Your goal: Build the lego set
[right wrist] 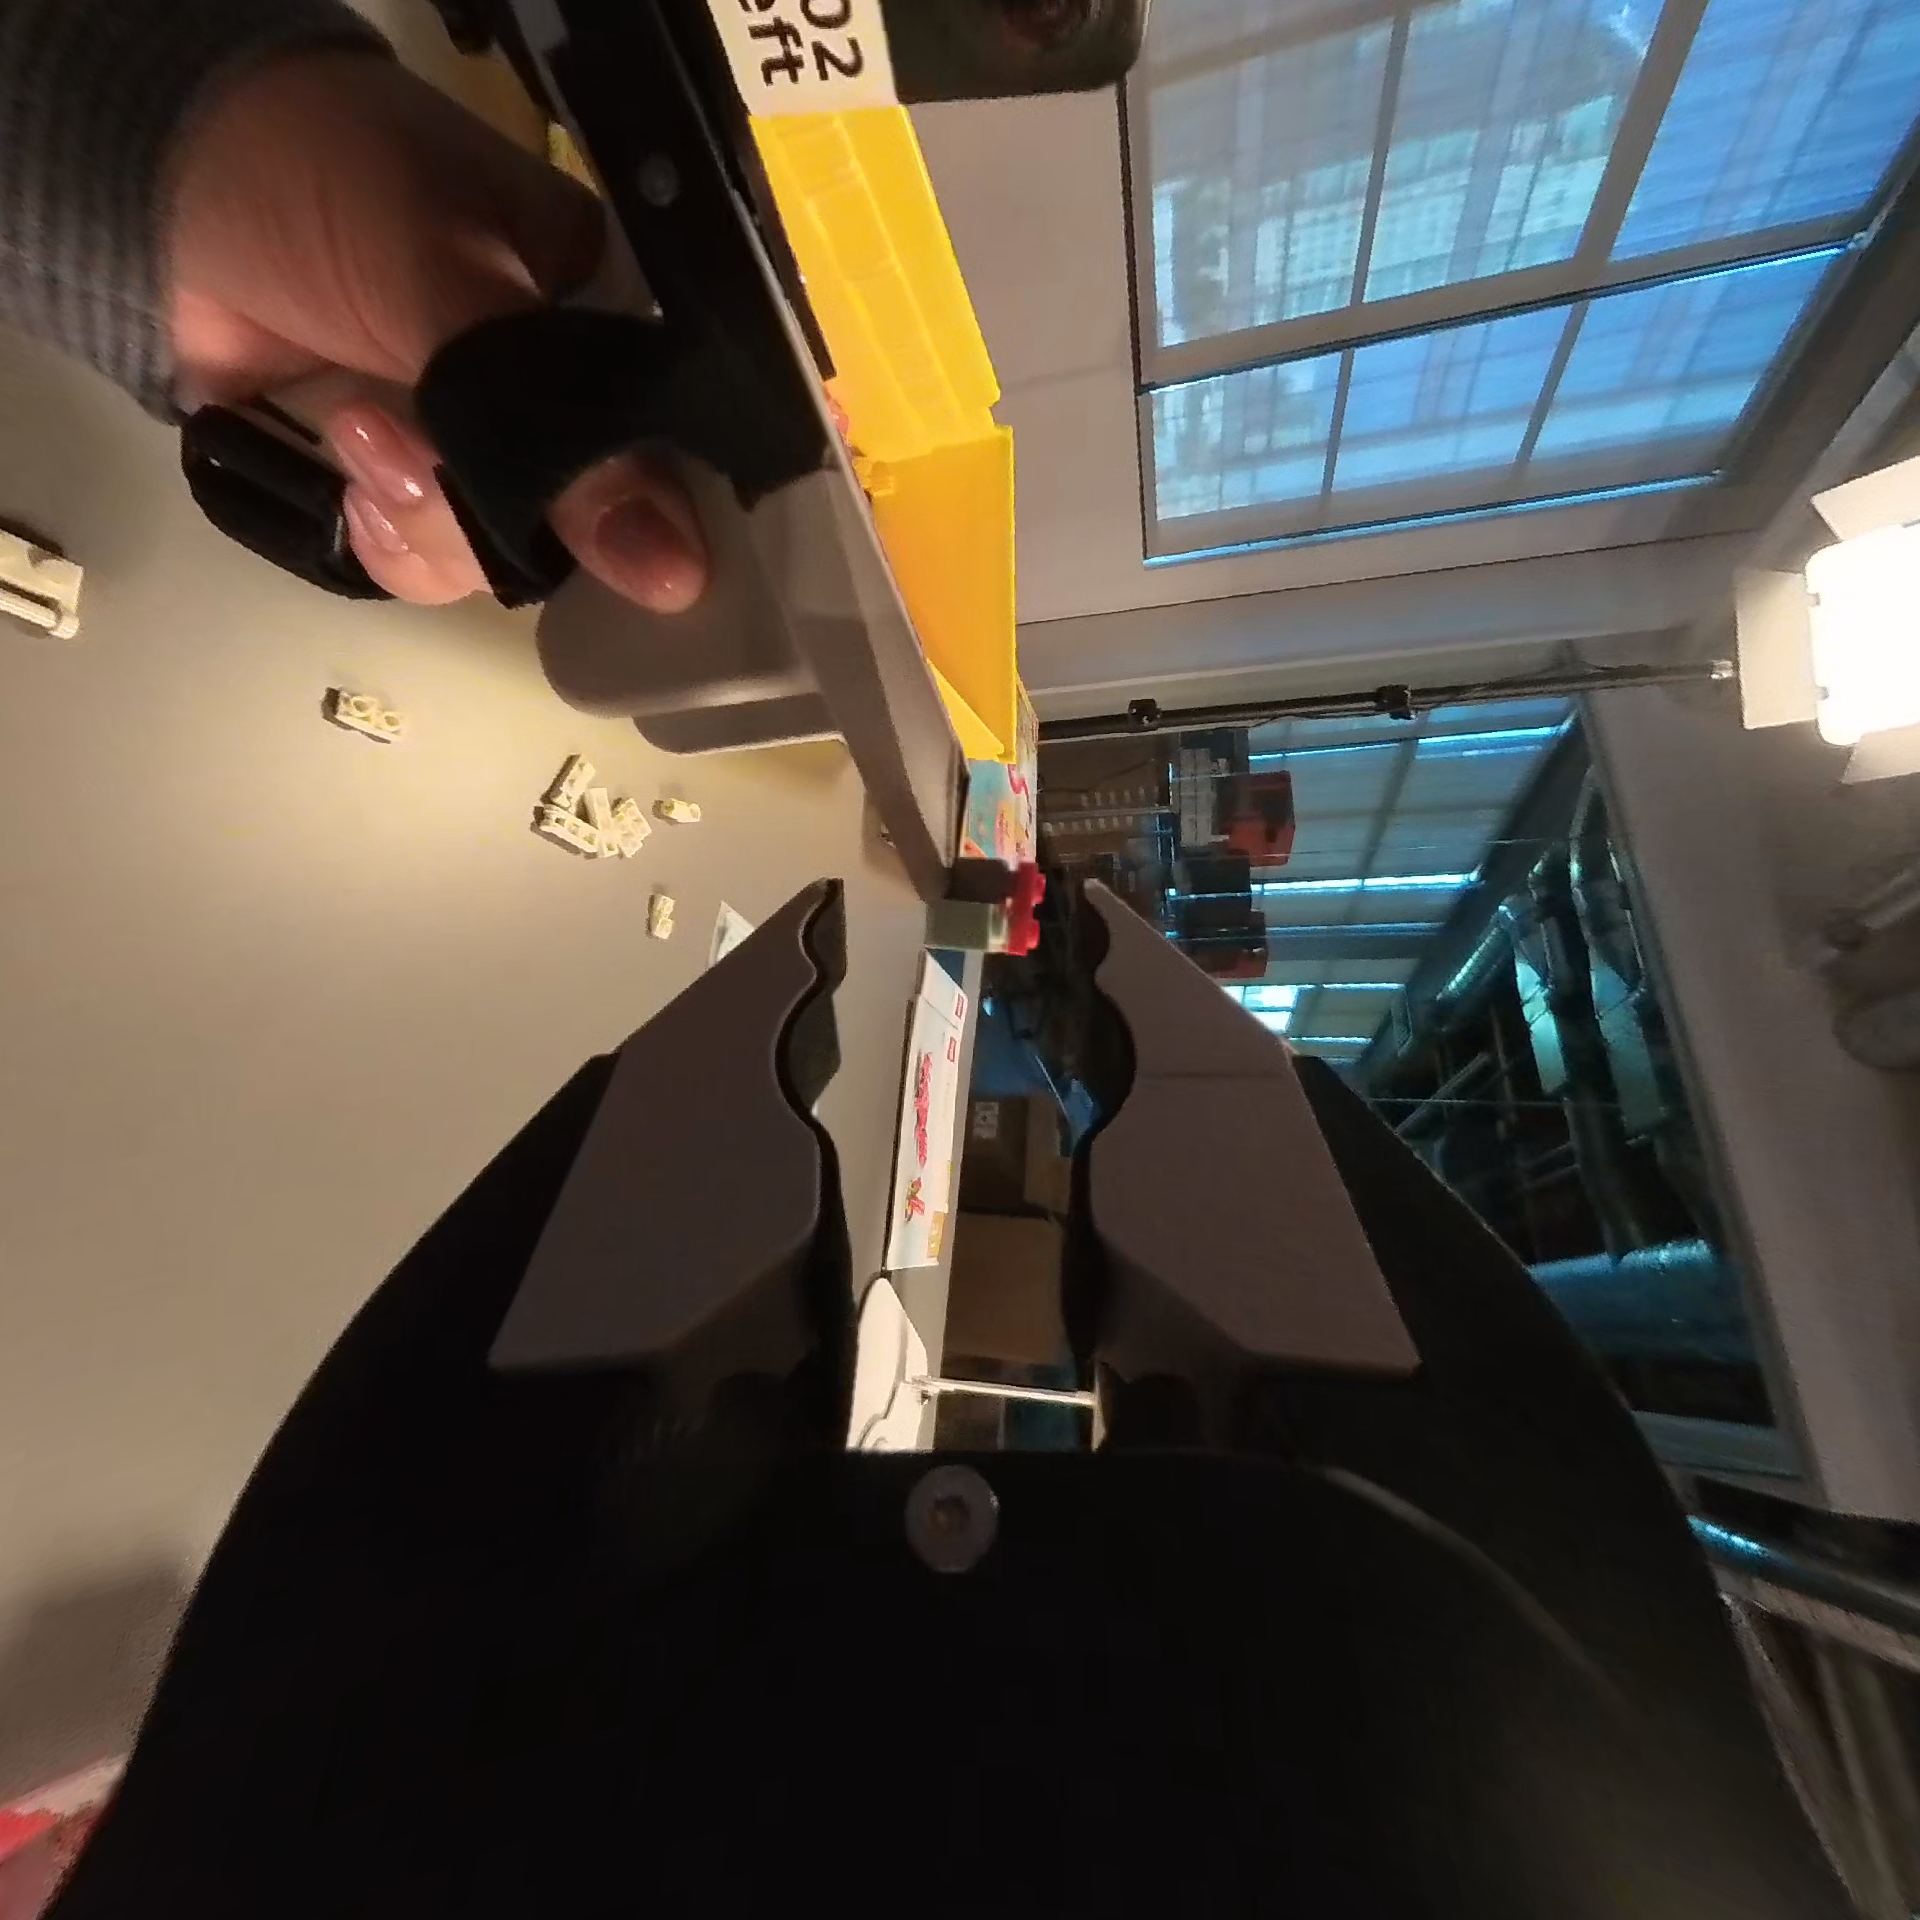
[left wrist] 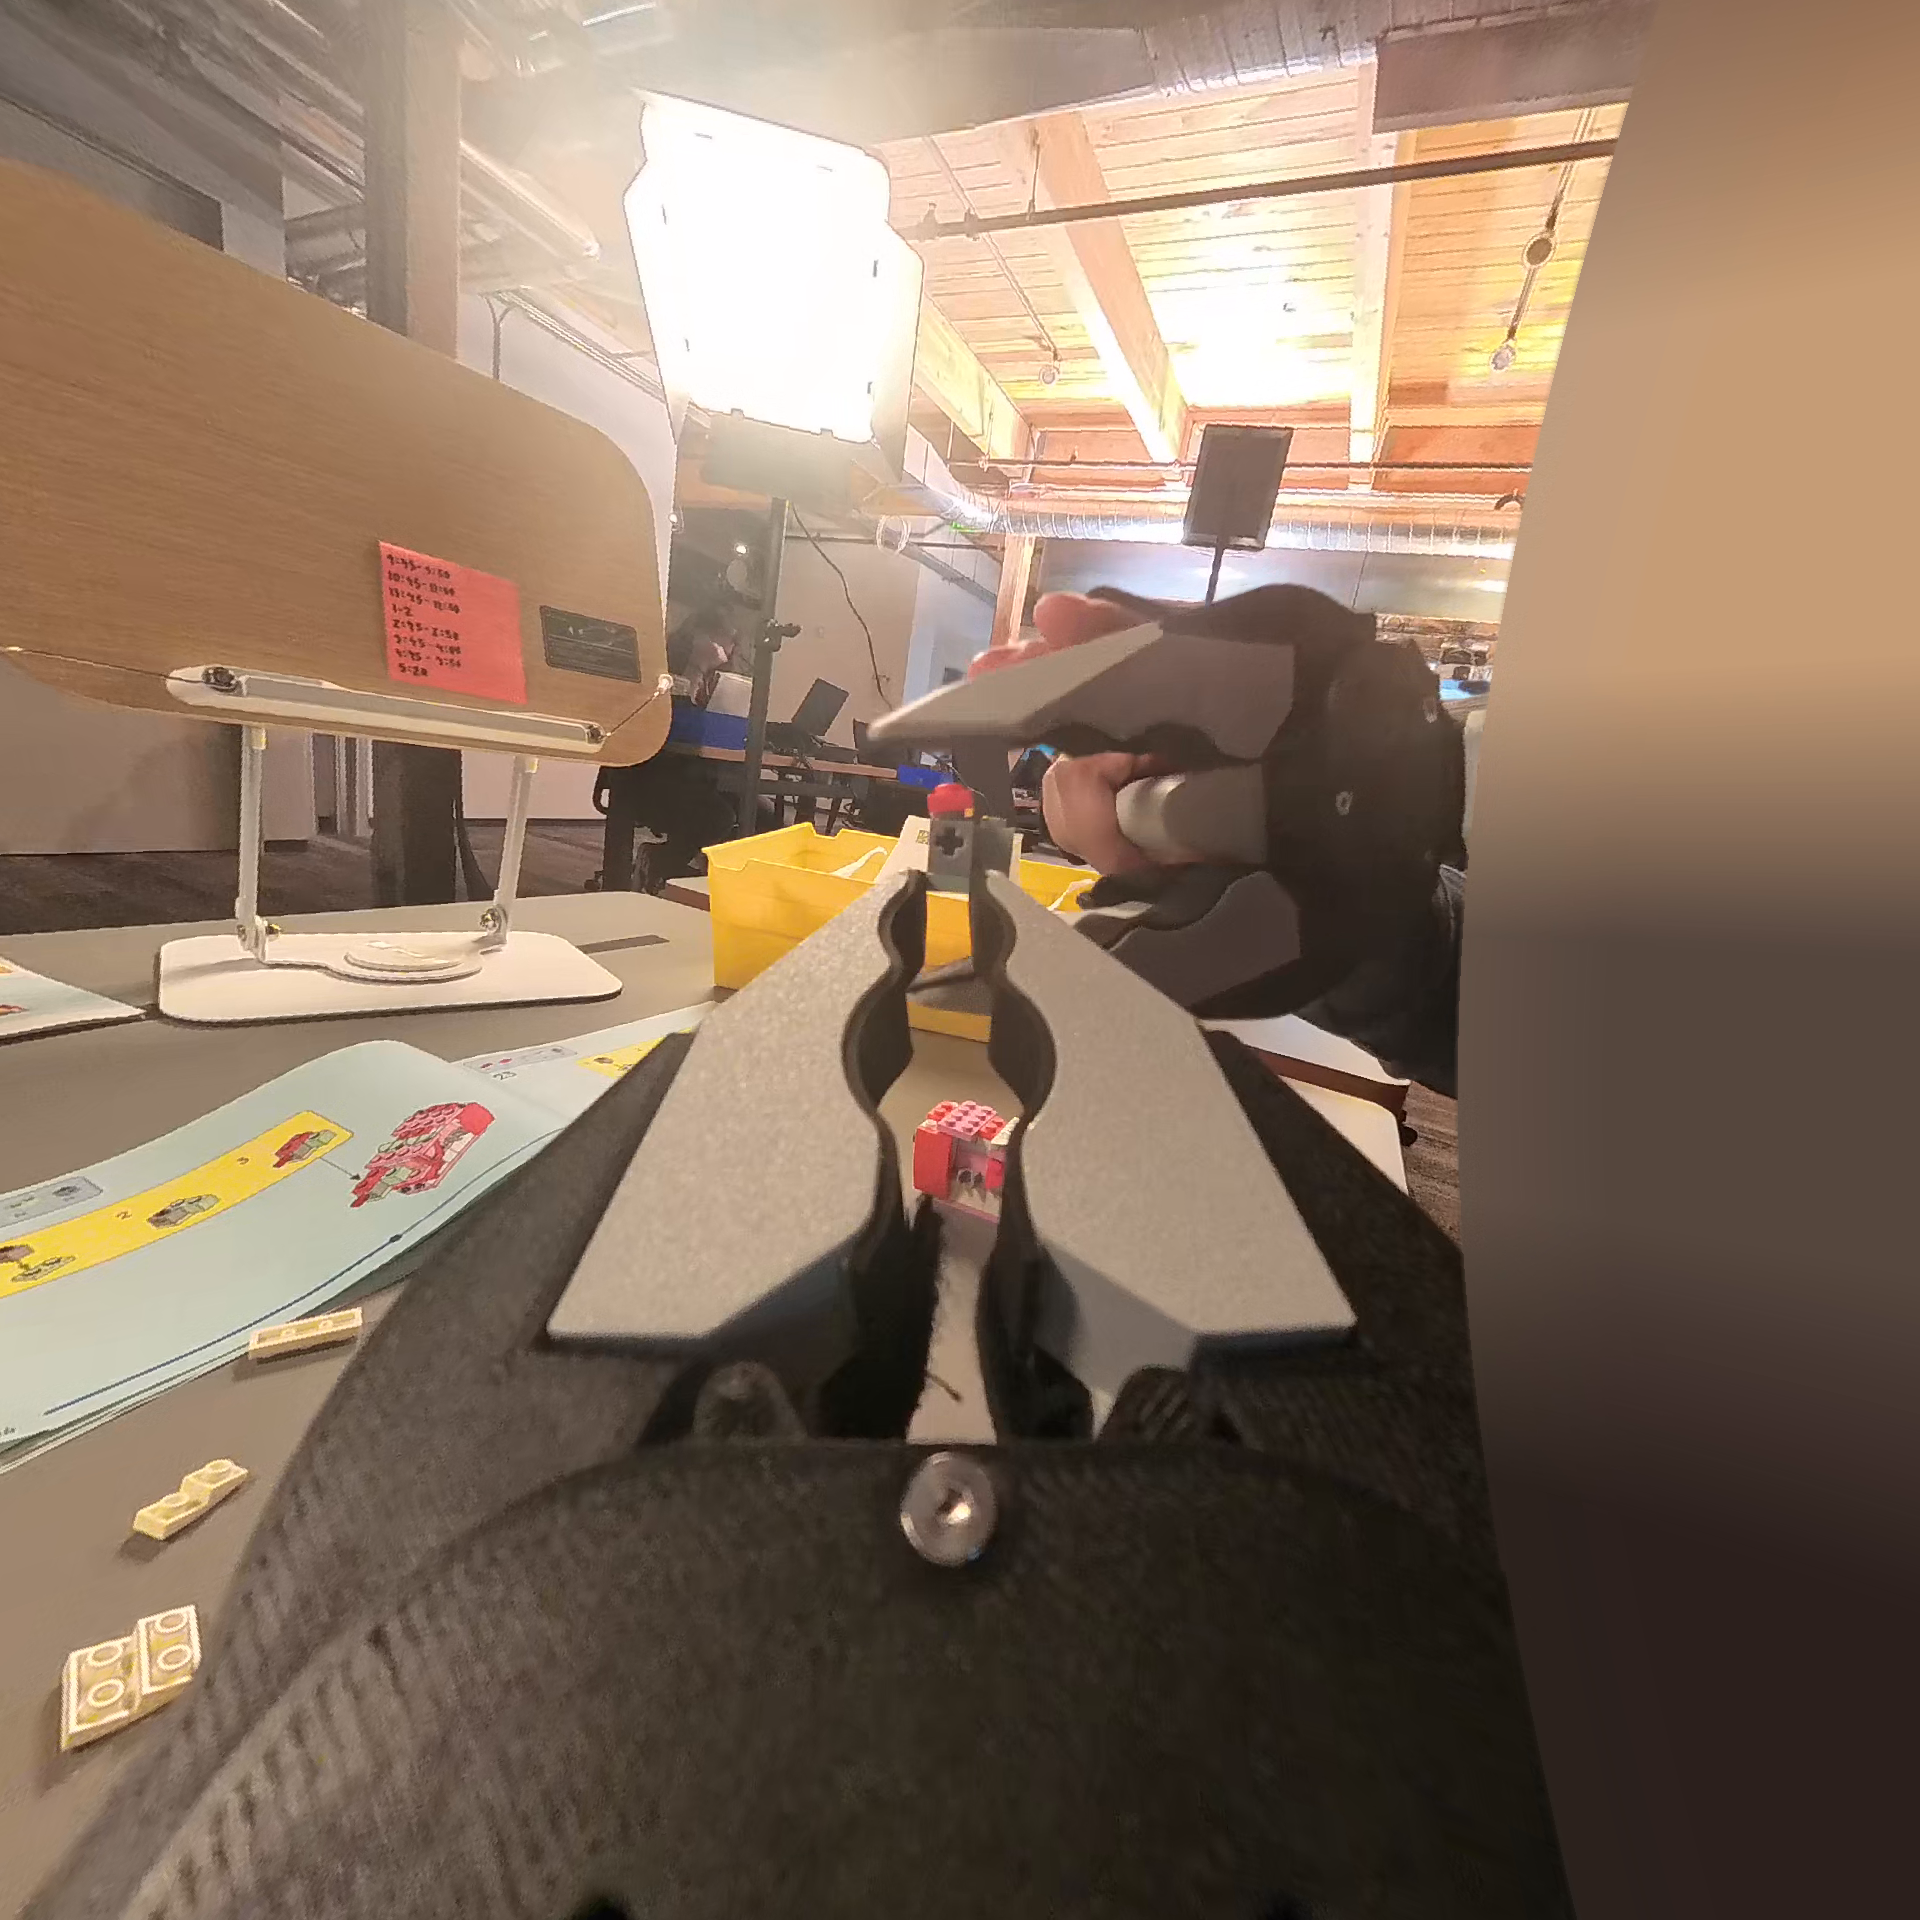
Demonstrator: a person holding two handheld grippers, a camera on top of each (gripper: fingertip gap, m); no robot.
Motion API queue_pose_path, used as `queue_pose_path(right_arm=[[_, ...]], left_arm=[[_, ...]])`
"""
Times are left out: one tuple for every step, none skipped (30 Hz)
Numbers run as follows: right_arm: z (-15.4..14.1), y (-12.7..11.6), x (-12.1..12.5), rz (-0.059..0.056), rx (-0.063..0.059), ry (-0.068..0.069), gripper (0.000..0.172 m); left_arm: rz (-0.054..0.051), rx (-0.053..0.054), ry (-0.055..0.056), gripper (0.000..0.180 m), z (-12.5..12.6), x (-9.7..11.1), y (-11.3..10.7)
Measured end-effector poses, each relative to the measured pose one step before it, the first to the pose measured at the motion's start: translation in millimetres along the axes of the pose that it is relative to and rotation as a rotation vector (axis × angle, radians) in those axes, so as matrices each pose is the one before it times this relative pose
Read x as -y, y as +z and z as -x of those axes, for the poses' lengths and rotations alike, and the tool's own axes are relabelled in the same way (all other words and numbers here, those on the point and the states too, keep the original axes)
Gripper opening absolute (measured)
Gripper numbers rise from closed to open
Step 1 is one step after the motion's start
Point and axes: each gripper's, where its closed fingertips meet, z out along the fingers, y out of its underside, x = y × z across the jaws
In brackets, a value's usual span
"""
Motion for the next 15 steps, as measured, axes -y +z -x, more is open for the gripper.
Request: queue_pose_path(right_arm=[[1.32, 0.22, -0.07, 0.0036, 0.0016, -0.0016, 0.039], [0.72, 0.38, -0.68, 0.0080, -0.0033, -0.0048, 0.035], [-0.69, 0.49, -0.96, 0.0104, -0.0130, -0.0063, 0.031], [-1.28, 0.53, -1.37, 0.0138, -0.0148, -0.0032, 0.026], [-1.62, 0.30, -1.05, 0.0098, -0.0141, 0.0012, 0.022], [-0.70, 0.18, -0.11, 0.0036, -0.0067, 0.0036, 0.021], [-0.30, 0.31, -0.09, 0.0048, -0.0056, 0.0029, 0.020], [0.09, 0.61, -0.78, 0.0113, -0.0058, -0.0016, 0.020], [0.17, 0.70, -0.48, 0.0111, -0.0086, -0.0112, 0.020], [-0.03, 0.38, -0.31, 0.0072, -0.0112, -0.0166, 0.020], [0.39, 0.47, -0.32, 0.0063, -0.0062, -0.0087, 0.020], [0.15, 0.21, -0.21, 0.0031, -0.0032, 0.0004, 0.020], [-0.14, 0.03, 0.09, 0.0016, -0.0061, -0.0044, 0.019], [-0.23, -0.02, -0.17, 0.0063, -0.0087, -0.0121, 0.019], [-0.28, 0.25, -0.17, 0.0099, -0.0119, -0.0145, 0.019]], left_arm=[[0.0003, 0.0005, -0.0009, 0.007, 0.60, 0.08, 0.83], [0.0017, 0.0012, 0.0001, 0.007, 0.82, -0.20, 0.40], [0.0019, 0.0017, -0.0018, 0.007, -0.41, 0.12, 0.65], [0.0075, 0.0034, -0.0032, 0.007, 1.17, -0.96, 0.57], [0.0075, 0.0005, -0.0040, 0.007, 0.55, -0.98, 1.22], [-0.0007, -0.0031, -0.0028, 0.007, -0.57, 0.33, 0.96], [-0.0051, 0.0006, 0.0000, 0.007, -0.23, 1.23, 0.59], [-0.0006, 0.0018, -0.0046, 0.007, 1.29, 0.46, 0.29], [0.0015, 0.0027, -0.0079, 0.007, 1.65, 0.00, -0.02], [-0.0001, 0.0014, -0.0063, 0.007, 1.03, -0.04, 0.25], [0.0024, 0.0024, -0.0007, 0.007, 0.65, 0.08, 0.39], [0.0046, 0.0043, 0.0038, 0.007, -0.24, 0.26, -0.17], [0.0006, 0.0021, 0.0016, 0.007, -0.21, 0.60, 0.44], [-0.0004, -0.0007, -0.0031, 0.006, -0.12, 0.55, 0.60], [-0.0009, -0.0011, -0.0064, 0.006, 0.35, 0.63, 0.40]])
